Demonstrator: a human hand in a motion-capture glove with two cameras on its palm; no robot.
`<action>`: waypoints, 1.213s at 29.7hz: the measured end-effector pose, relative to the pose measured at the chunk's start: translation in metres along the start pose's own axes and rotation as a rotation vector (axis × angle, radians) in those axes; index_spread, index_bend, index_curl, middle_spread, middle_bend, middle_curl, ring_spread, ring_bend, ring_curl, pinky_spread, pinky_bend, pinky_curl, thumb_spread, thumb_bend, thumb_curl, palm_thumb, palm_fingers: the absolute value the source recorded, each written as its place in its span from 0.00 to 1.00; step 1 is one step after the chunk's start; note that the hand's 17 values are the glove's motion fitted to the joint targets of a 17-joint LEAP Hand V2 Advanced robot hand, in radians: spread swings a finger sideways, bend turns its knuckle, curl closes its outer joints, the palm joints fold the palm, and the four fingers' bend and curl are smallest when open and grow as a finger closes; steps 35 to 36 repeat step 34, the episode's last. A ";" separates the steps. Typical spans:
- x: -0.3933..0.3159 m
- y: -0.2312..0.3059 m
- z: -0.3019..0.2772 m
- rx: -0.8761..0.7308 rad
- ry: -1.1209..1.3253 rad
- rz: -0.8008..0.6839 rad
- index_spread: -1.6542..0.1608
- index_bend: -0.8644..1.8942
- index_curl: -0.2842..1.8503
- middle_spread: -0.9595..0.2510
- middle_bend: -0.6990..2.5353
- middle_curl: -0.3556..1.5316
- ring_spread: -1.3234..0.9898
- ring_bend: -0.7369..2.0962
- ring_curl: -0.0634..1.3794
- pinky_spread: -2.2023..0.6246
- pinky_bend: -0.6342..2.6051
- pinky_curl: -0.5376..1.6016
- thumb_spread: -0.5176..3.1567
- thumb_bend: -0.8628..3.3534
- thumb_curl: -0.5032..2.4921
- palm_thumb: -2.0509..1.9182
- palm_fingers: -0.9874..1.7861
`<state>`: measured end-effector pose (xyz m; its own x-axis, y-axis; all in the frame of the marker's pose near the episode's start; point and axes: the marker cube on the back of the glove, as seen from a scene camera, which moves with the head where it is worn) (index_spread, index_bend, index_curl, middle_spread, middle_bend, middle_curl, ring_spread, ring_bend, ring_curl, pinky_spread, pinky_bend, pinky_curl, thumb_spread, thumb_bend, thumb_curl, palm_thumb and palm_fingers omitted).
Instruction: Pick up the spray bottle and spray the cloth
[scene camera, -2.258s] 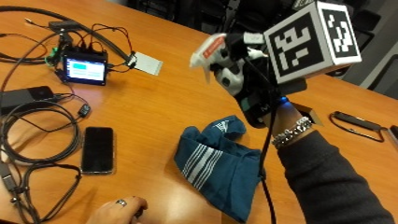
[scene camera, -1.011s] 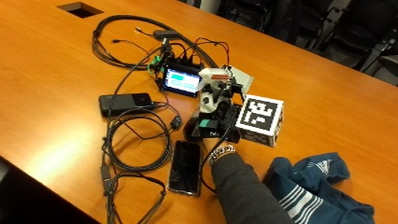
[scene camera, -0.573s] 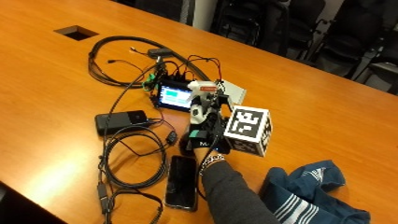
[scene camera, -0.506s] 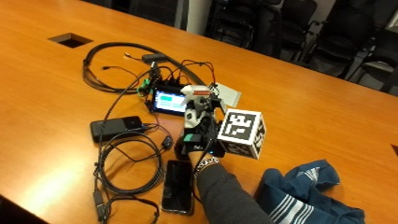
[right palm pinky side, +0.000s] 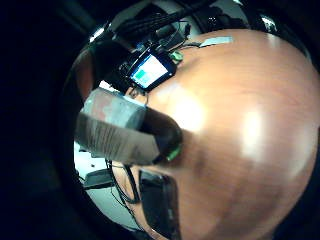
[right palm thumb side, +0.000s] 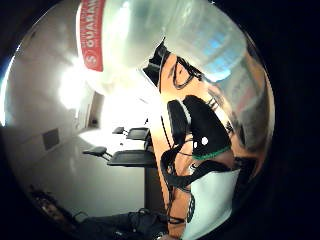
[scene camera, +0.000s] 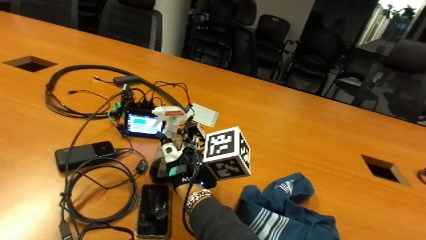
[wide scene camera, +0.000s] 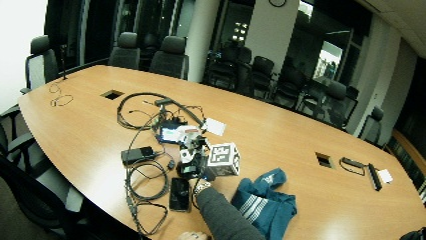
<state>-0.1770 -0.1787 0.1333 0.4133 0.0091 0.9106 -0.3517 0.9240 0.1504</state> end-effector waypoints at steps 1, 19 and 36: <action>-0.005 0.002 -0.004 -0.016 0.036 -0.001 0.75 0.34 0.30 0.66 0.33 0.46 0.52 0.43 0.34 0.81 0.32 0.44 0.50 0.20 0.29 0.69 0.54; -0.023 0.118 -0.144 -0.481 0.610 -0.167 0.71 0.41 0.30 0.78 0.26 0.38 0.58 0.36 0.27 0.87 0.32 0.41 0.46 0.20 0.26 0.63 0.50; -0.005 0.165 -0.171 -0.509 0.722 -0.185 0.68 0.39 0.30 0.79 0.26 0.35 0.58 0.33 0.26 0.87 0.30 0.41 0.45 0.20 0.26 0.62 0.48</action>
